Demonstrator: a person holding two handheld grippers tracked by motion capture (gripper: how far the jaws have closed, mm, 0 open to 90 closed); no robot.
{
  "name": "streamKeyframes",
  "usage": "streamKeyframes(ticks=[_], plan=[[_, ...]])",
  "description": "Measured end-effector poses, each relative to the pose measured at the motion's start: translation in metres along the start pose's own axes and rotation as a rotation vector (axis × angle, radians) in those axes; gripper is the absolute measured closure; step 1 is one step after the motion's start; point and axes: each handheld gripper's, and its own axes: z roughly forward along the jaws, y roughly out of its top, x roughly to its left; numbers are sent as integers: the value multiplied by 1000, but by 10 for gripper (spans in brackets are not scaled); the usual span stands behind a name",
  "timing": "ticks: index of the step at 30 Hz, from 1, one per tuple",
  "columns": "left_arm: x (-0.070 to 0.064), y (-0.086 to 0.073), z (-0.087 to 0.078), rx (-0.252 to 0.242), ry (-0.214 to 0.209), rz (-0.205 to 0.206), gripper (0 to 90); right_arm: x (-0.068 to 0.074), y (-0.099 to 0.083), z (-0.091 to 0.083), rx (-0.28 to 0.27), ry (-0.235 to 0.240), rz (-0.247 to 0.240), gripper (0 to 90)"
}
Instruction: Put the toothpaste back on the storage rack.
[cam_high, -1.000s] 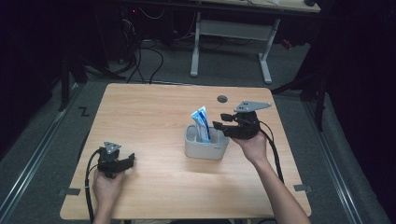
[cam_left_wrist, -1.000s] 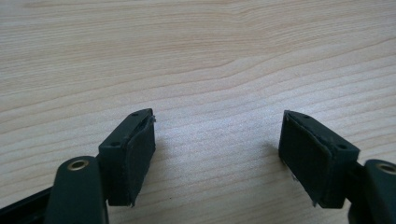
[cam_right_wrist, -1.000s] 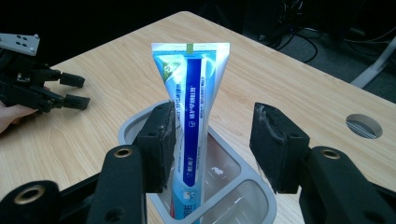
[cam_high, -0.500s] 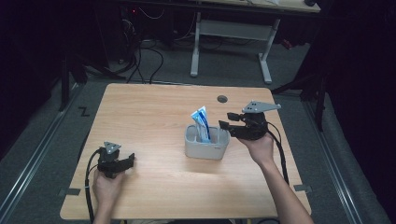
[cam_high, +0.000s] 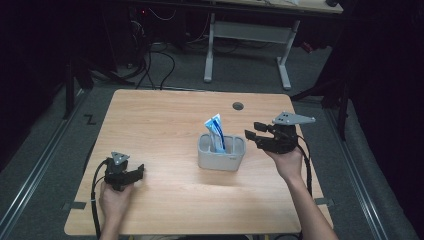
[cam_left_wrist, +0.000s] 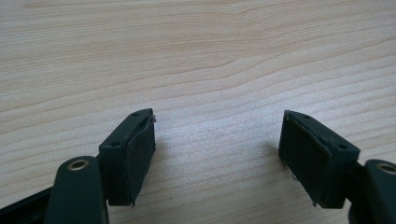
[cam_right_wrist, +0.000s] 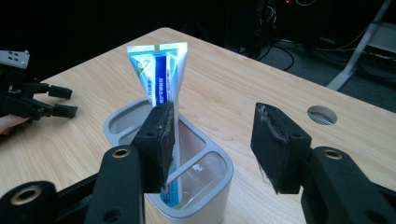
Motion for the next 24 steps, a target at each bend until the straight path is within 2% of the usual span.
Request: streamKeyframes(ticks=[24], plan=[[0,0,0,1,0,1,276,-18,-17,-26,-42,-55,62,493]])
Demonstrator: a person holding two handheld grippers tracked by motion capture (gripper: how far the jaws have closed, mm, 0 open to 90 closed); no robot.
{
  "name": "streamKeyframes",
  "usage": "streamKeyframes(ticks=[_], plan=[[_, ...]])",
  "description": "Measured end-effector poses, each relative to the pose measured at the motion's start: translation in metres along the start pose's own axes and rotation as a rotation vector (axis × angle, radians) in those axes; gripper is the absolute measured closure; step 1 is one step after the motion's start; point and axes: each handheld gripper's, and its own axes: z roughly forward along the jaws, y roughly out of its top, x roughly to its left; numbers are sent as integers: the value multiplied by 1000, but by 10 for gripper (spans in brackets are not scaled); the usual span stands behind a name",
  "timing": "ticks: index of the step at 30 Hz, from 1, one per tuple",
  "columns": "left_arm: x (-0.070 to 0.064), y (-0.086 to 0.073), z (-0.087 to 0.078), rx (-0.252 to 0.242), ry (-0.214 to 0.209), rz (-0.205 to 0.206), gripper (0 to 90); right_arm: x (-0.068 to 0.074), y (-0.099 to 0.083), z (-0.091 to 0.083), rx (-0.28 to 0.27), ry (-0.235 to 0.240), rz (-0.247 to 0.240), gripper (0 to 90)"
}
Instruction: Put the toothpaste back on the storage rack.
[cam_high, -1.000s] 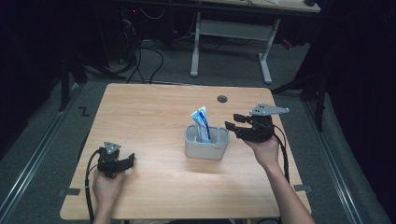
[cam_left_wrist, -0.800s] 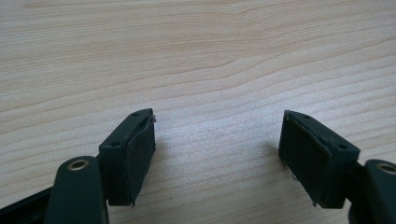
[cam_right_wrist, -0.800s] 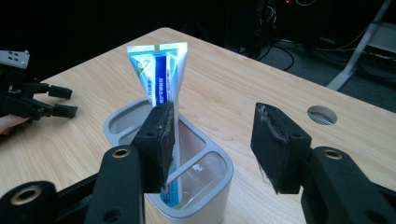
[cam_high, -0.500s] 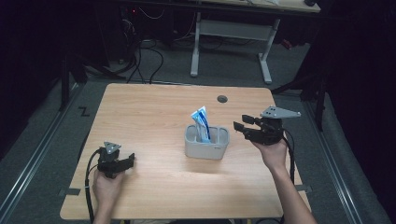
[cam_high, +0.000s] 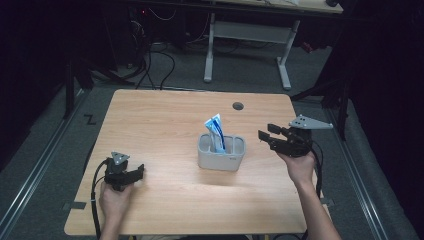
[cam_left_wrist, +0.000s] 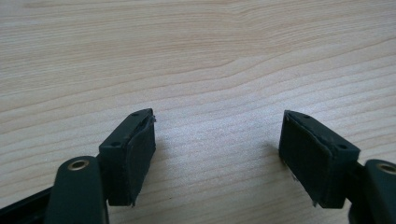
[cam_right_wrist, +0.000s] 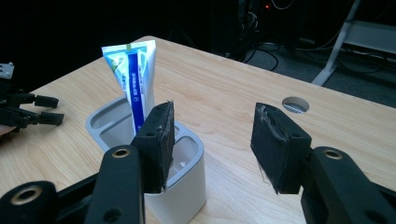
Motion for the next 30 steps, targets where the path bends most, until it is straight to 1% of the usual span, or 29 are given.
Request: streamKeyframes(ticks=[3,7,9,19,30], plan=[[0,0,0,0,1,0,276,-2,-3,-2,-11,-1,15,493],[0,0,0,0,1,0,276,-5,-8,-3,-8,-11,27,493],[0,0,0,0,1,0,276,-8,-12,-6,-7,-16,42,493],[0,0,0,0,1,0,276,-16,-22,-13,-12,-34,71,493],[0,0,0,0,1,0,276,-23,-35,-17,-4,-53,98,493]])
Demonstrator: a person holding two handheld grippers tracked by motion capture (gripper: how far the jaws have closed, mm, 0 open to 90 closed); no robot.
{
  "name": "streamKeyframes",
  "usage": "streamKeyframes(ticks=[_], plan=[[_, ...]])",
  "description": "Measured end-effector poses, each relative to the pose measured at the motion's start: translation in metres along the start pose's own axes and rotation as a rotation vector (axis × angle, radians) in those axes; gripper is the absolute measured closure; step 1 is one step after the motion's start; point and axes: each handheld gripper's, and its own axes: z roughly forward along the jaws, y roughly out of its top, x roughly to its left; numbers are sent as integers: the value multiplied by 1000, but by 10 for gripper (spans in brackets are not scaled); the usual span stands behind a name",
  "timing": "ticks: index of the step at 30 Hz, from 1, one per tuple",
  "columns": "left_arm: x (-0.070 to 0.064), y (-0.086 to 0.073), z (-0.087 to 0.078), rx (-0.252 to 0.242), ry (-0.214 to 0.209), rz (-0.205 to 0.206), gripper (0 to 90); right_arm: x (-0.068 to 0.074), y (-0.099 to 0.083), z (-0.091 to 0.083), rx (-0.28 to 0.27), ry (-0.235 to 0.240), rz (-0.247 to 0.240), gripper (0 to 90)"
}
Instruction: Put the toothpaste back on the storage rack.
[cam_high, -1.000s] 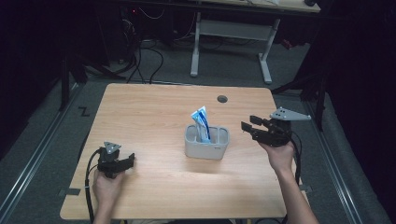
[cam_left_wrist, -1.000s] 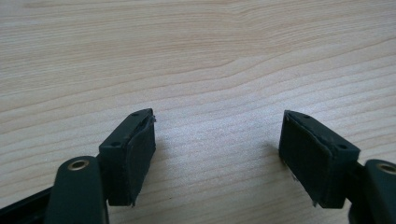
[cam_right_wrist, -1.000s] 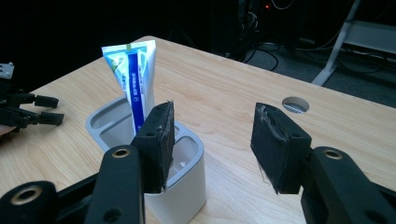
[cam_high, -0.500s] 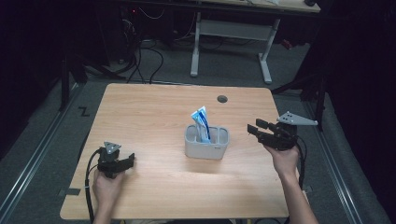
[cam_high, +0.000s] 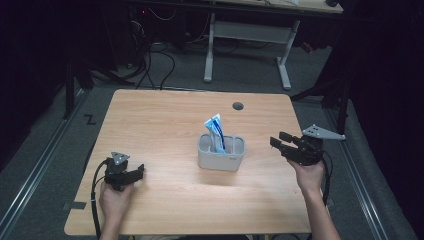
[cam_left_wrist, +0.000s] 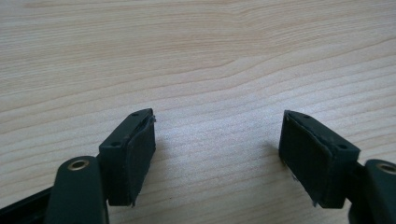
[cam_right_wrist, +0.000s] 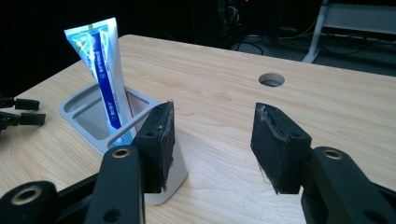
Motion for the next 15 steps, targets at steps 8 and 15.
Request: streamKeyframes(ticks=[8,15], plan=[[0,0,0,1,0,0,276,-5,-9,-3,6,-11,16,492],[0,0,0,0,0,0,276,-10,-17,-3,11,-21,38,492]])
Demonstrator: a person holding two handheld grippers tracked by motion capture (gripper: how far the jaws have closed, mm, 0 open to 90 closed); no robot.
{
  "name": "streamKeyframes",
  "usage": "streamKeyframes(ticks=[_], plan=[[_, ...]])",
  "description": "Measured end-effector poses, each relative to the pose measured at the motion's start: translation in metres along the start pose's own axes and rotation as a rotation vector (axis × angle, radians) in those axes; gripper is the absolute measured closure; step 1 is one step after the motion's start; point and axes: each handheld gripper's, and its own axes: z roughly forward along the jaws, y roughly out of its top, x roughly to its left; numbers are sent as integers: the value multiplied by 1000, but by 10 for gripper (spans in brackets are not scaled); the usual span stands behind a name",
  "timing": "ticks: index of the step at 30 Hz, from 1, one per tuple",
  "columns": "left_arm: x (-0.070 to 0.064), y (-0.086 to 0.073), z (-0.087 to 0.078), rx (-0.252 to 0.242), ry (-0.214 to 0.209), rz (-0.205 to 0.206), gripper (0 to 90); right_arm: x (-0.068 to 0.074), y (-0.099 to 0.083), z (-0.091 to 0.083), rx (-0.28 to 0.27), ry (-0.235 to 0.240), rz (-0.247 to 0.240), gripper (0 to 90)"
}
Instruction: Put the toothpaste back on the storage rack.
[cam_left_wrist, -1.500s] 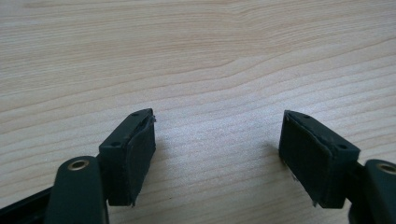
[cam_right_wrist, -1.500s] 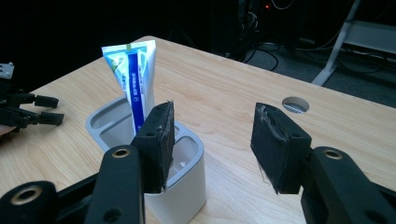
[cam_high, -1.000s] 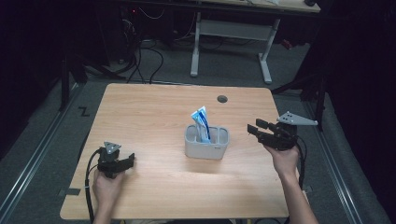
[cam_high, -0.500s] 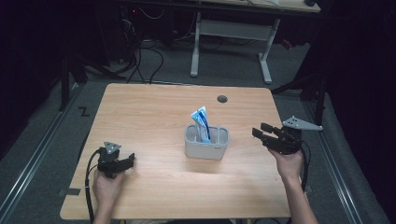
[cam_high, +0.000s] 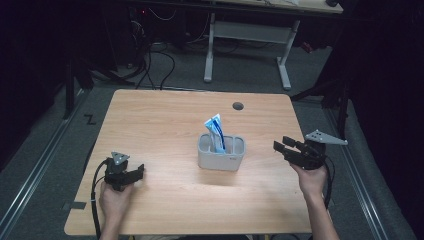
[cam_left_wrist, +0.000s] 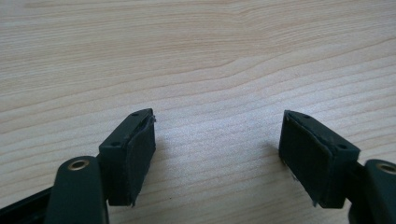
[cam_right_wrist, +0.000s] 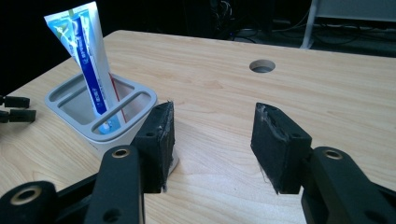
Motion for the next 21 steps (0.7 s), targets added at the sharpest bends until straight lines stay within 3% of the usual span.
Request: streamKeyframes(ticks=[21], plan=[[0,0,0,0,0,0,276,-10,-23,5,31,-27,41,494]])
